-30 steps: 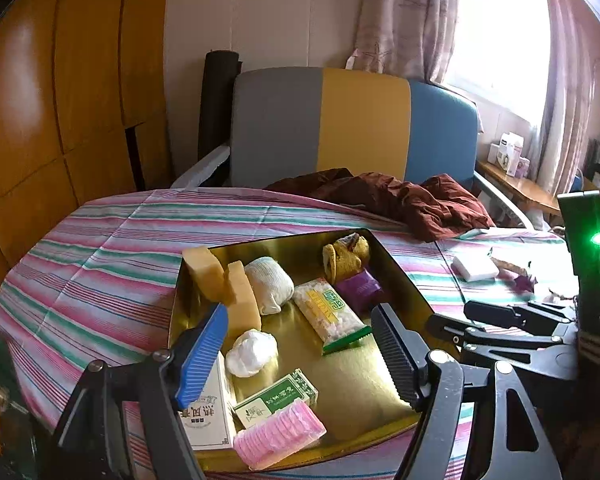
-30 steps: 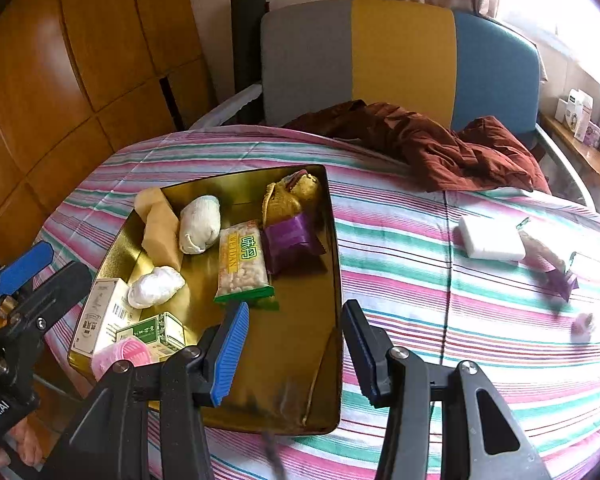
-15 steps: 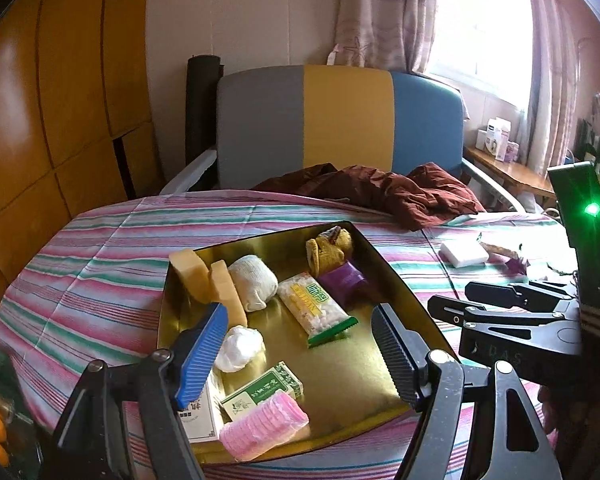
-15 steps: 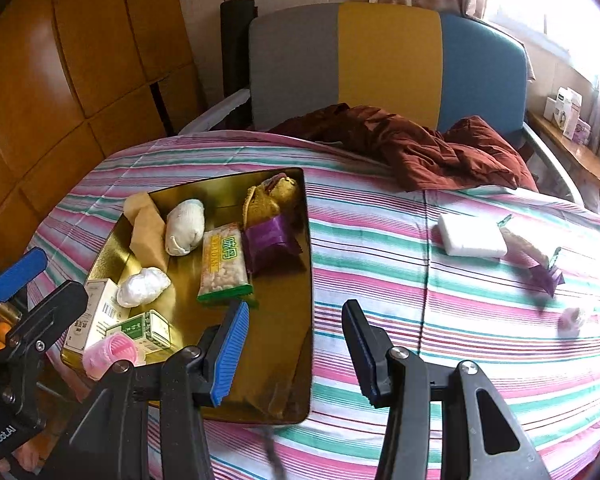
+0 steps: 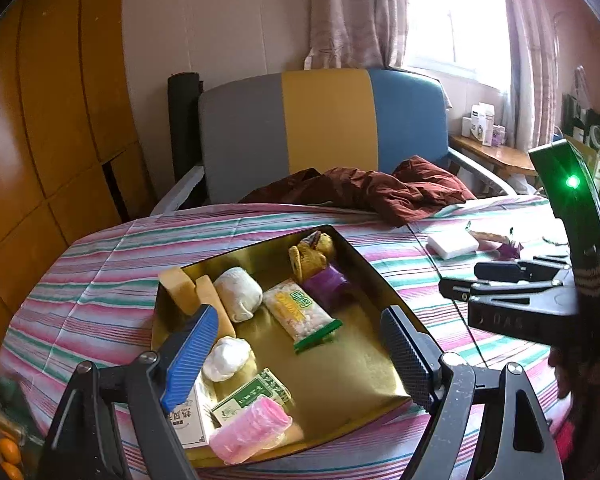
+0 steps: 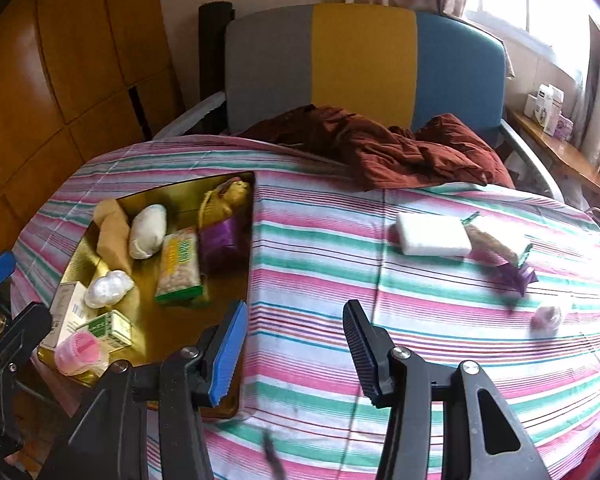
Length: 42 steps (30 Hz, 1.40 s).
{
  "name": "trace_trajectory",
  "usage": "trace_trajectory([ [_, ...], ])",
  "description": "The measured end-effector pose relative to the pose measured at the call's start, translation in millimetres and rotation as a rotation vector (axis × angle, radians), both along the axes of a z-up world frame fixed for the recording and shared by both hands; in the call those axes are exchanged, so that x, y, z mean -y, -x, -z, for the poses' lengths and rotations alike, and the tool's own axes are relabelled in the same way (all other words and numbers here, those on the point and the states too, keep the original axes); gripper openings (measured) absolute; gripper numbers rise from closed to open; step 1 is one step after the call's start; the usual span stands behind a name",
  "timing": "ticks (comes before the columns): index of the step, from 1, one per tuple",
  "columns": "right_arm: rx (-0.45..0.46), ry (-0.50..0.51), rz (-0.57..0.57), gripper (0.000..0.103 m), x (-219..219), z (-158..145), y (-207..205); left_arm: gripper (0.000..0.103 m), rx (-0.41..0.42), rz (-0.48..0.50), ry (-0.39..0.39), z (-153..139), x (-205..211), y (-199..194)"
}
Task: Organize objects
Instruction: 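Withdraw both grippers from the tray toward the remaining items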
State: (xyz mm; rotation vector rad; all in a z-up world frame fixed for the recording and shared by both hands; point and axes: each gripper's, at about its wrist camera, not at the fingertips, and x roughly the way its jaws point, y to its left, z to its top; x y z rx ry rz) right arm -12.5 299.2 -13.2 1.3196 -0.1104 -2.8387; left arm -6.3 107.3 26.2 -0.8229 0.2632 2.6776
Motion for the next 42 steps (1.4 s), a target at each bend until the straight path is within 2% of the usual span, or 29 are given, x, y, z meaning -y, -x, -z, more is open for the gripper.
trace_trajectory([
  [12, 0.004, -0.007, 0.095, 0.050, -64.1, -4.4, 6.3, 0.085, 0.011, 0.049, 0.042, 5.6, -22.0, -3.2],
  [23, 0.020, 0.009, 0.276, 0.050, -163.5, -0.3, 15.0, 0.086, 0.031, 0.105, 0.081, 12.7, -47.9, -1.6],
  [28, 0.010, 0.056, 0.421, 0.050, -219.3, 8.1, 14.8, 0.086, 0.034, 0.140, 0.095, 12.9, -63.3, 2.8],
  [35, 0.039, 0.241, 0.621, 0.050, -279.7, 34.3, -3.6, 0.086, 0.067, 0.199, 0.092, 11.4, -99.3, 16.8],
  [38, 0.031, 0.291, 0.657, 0.050, -289.9, 36.4, -11.8, 0.086, 0.095, 0.226, 0.079, 13.5, -119.0, 26.6],
  [42, 0.040, 0.325, 0.658, 0.050, -292.6, 39.7, -13.0, 0.086, 0.085, 0.284, 0.130, 17.7, -153.9, 35.9],
])
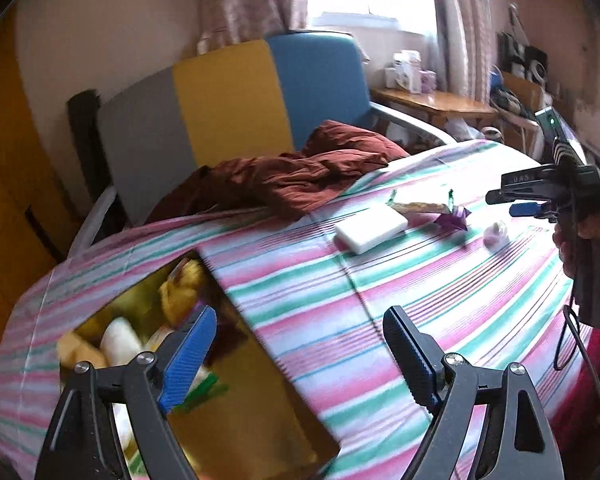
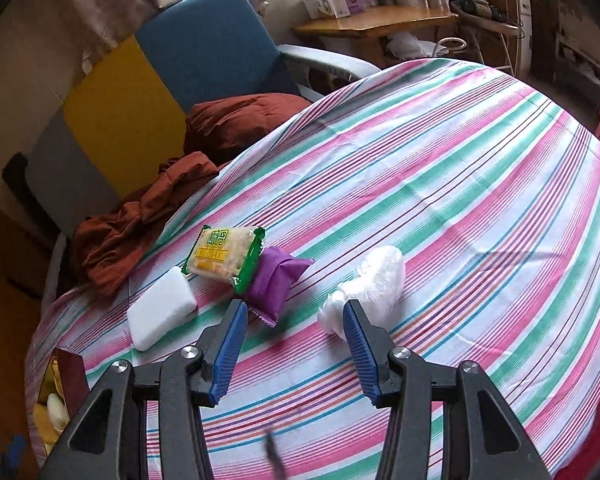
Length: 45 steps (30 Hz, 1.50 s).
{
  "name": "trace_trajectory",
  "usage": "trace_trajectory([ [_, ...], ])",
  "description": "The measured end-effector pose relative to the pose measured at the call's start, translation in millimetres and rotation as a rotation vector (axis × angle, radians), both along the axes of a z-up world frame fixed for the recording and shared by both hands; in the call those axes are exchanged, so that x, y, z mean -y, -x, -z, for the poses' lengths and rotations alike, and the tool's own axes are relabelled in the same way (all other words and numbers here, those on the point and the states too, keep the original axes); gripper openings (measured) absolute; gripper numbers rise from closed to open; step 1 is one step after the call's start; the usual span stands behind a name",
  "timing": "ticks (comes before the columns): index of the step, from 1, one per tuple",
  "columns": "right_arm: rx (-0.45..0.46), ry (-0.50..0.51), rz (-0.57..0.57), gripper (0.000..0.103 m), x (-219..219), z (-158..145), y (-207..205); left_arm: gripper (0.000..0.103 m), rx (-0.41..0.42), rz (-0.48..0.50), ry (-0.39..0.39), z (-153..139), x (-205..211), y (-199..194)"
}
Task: Organize objects
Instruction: 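Withdraw both grippers from the tray toward the remaining items, then grasp the white soap bar with the left gripper while the right grasps the plastic-wrapped white item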
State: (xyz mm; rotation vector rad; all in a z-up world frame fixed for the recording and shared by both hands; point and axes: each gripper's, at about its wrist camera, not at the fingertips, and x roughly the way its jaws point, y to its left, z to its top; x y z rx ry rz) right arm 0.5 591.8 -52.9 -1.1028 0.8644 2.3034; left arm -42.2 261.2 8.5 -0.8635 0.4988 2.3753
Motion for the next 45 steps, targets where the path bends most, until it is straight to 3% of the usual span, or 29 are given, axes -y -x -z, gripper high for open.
trace_trajectory([
  [7, -0.005, 0.030, -0.032, 0.050, 3.6, 2.1, 3.2, 0.088, 0.055, 0.109, 0.109, 19.1, -62.4, 38.4],
  [13, 0.010, 0.058, -0.066, 0.050, 7.5, 7.3, 7.8, 0.088, 0.141, 0.174, 0.145, 35.0, -111.8, 81.1],
  [19, 0.019, 0.062, -0.112, 0.050, 14.3, 8.8, 13.6, 0.089, 0.086, 0.312, 0.252, 53.2, -162.6, 104.6],
  [23, 0.021, 0.071, -0.120, 0.050, 14.1, 9.9, 14.5, 0.096, 0.064, 0.398, 0.301, 68.0, -182.5, 112.2],
  [28, 0.025, 0.079, -0.119, 0.050, 12.6, 11.1, 16.3, 0.099, 0.050, 0.444, 0.354, 84.2, -196.8, 123.1],
  [37, 0.039, 0.078, -0.114, 0.050, 10.5, 13.0, 18.0, 0.099, 0.056, 0.494, 0.381, 102.6, -209.0, 137.3],
  [40, 0.040, 0.075, -0.105, 0.050, 9.0, 12.3, 17.6, 0.090, 0.082, 0.502, 0.385, 107.0, -211.5, 139.6],
  [43, 0.026, 0.061, -0.077, 0.050, 3.8, 9.5, 14.9, 0.065, 0.173, 0.508, 0.340, 107.2, -209.9, 141.8],
  [45, 0.003, 0.069, -0.031, 0.050, -5.5, 7.8, 8.6, 0.062, 0.177, 0.486, 0.342, 105.3, -209.0, 139.7],
])
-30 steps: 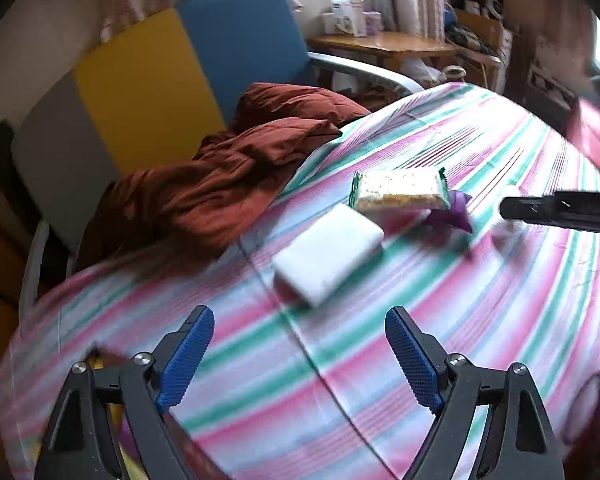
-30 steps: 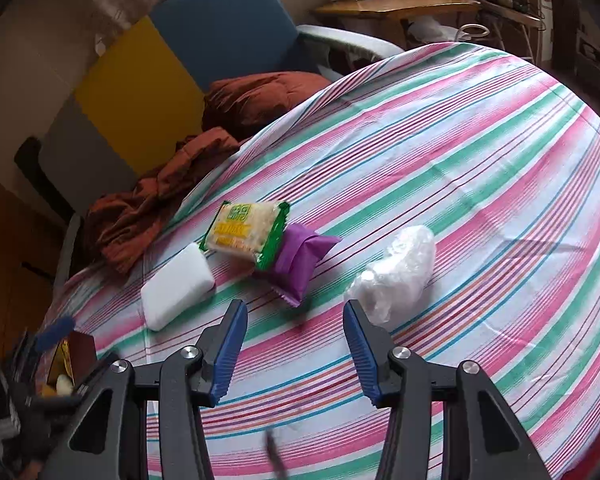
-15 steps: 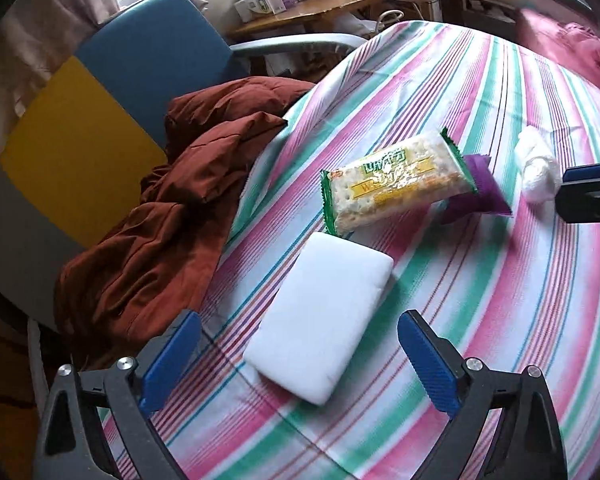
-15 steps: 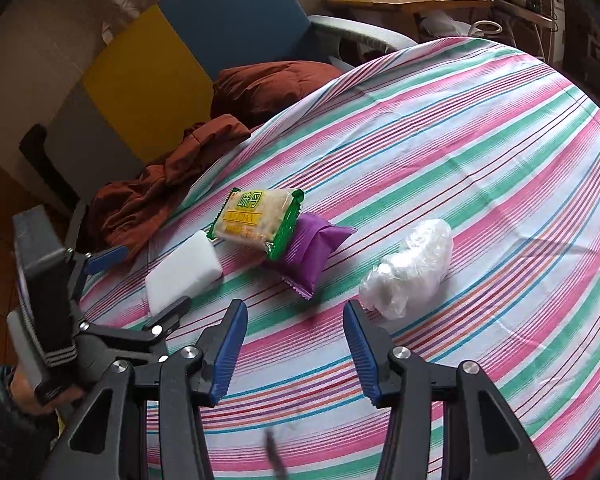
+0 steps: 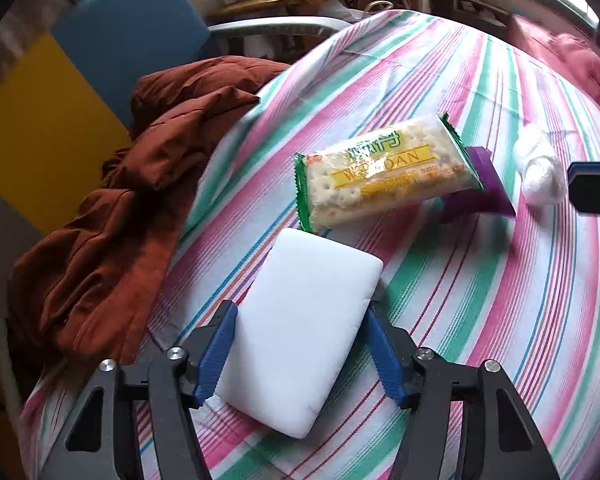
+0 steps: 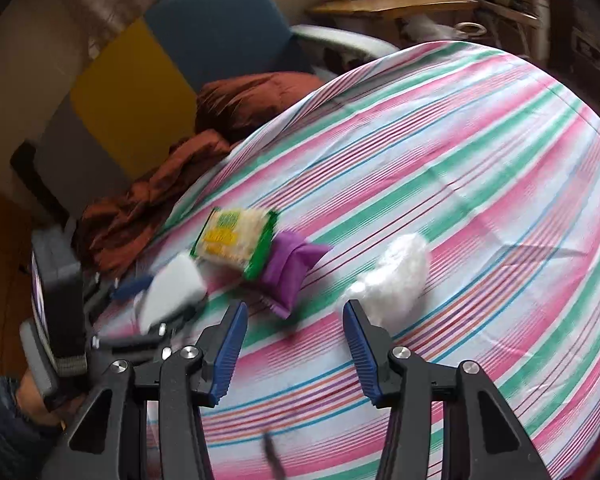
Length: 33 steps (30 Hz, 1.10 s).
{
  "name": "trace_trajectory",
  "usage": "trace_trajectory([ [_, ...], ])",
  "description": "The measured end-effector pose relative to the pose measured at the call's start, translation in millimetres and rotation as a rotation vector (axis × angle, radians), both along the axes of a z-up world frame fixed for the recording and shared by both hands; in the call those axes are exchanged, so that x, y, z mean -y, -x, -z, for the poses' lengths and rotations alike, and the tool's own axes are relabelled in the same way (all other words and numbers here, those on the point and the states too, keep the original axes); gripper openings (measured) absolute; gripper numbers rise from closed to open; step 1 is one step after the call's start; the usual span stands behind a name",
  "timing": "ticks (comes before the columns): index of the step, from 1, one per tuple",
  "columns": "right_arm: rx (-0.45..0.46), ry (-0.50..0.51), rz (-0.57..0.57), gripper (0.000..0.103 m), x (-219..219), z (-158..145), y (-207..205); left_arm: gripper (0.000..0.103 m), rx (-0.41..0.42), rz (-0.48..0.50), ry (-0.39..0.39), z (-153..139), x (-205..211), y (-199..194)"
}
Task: Organize objects
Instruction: 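Grasp the white soap bar with the left gripper while the right grasps the plastic-wrapped white item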
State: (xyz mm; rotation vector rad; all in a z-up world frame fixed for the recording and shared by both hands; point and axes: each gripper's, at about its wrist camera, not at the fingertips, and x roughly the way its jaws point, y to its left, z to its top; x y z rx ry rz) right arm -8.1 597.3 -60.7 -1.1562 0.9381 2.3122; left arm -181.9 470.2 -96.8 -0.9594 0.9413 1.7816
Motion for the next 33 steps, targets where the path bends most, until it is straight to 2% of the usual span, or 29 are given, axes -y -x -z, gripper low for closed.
trace_trajectory([
  [4, -0.083, 0.053, 0.187, 0.050, -31.5, -1.8, -30.4, 0.061, 0.013, -0.061, 0.003, -2.3, 9.0, -8.5],
  [9, -0.087, 0.173, 0.339, 0.050, -59.0, 16.8, -53.3, 0.061, 0.035, -0.116, 0.020, -5.9, 23.3, -23.3],
  [12, -0.045, 0.203, 0.314, 0.050, -58.8, 26.8, -45.4, 0.061, 0.018, -0.123, 0.031, -6.5, 32.3, -36.1],
  [16, 0.008, 0.191, 0.266, 0.050, -51.8, 35.1, -28.2, 0.061, 0.041, -0.158, 0.028, -7.4, 43.7, -53.9],
  [22, 0.001, 0.232, 0.264, 0.050, -55.5, 45.6, -20.0, 0.061, 0.050, -0.190, 0.015, -6.3, 51.5, -80.5],
  [25, -0.003, 0.227, 0.241, 0.050, -55.0, 47.0, -11.4, 0.061, 0.065, -0.222, -0.001, -5.3, 53.1, -86.0],
  [28, 0.035, 0.201, 0.223, 0.050, -53.6, 51.6, -3.8, 0.061, 0.060, -0.249, -0.010, -5.6, 57.4, -94.0],
  [33, 0.061, 0.135, 0.189, 0.039, -48.7, 49.3, -3.8, 0.061, 0.068, -0.291, -0.028, -8.1, 65.4, -100.0],
])
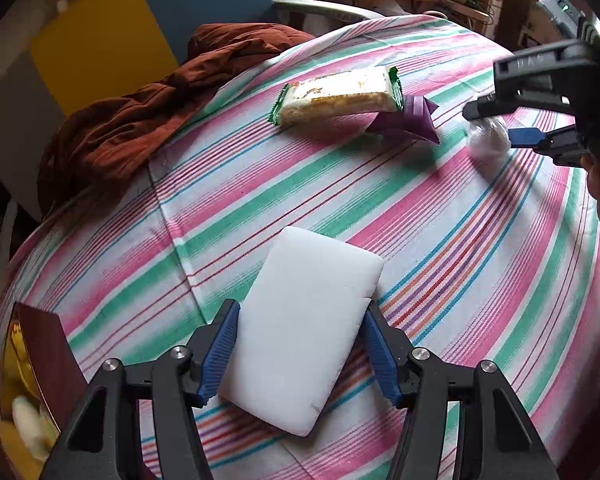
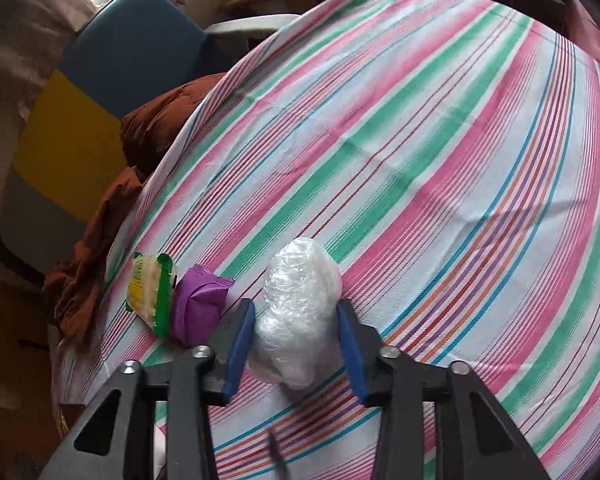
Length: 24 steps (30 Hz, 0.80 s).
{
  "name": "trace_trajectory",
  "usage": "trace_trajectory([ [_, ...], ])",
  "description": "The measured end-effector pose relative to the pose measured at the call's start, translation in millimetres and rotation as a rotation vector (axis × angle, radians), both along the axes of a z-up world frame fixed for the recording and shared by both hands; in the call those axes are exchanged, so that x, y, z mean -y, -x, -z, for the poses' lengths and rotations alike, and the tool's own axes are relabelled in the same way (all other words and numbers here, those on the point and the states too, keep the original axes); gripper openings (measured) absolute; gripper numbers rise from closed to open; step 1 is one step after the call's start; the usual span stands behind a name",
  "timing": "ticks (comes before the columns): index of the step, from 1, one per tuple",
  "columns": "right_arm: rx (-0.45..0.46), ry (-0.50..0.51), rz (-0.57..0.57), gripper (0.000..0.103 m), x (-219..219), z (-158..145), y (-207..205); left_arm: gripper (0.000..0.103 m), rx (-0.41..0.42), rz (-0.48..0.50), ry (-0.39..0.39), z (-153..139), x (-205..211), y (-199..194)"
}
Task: Organize objects
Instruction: 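Grasp the white soap bar with the left gripper while the right grasps the plastic-wrapped white item, then carry the soap bar and wrapped item to the gold tray and release both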
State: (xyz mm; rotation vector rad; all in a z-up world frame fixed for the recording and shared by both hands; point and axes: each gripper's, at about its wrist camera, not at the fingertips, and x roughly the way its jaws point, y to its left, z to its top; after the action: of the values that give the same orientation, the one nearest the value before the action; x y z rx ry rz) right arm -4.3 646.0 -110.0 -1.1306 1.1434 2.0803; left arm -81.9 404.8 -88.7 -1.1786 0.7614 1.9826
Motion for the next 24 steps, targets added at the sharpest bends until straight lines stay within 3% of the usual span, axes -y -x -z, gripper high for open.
trace_trajectory([
  [12, -0.141, -0.097, -0.115, 0.038, 22.1, -37.2, 3.2, 0.060, 0.012, -0.099, -0.178, -36.2, 34.6, -16.3],
  [18, -0.210, -0.191, -0.248, 0.038, 52.5, -61.8, 11.4, 0.061, -0.072, -0.144, -0.248, -70.8, 74.7, -34.7],
  [24, -0.225, -0.264, -0.384, 0.038, 88.7, -72.8, 20.6, 0.061, -0.149, -0.267, -0.314, -95.8, 134.7, -41.3],
])
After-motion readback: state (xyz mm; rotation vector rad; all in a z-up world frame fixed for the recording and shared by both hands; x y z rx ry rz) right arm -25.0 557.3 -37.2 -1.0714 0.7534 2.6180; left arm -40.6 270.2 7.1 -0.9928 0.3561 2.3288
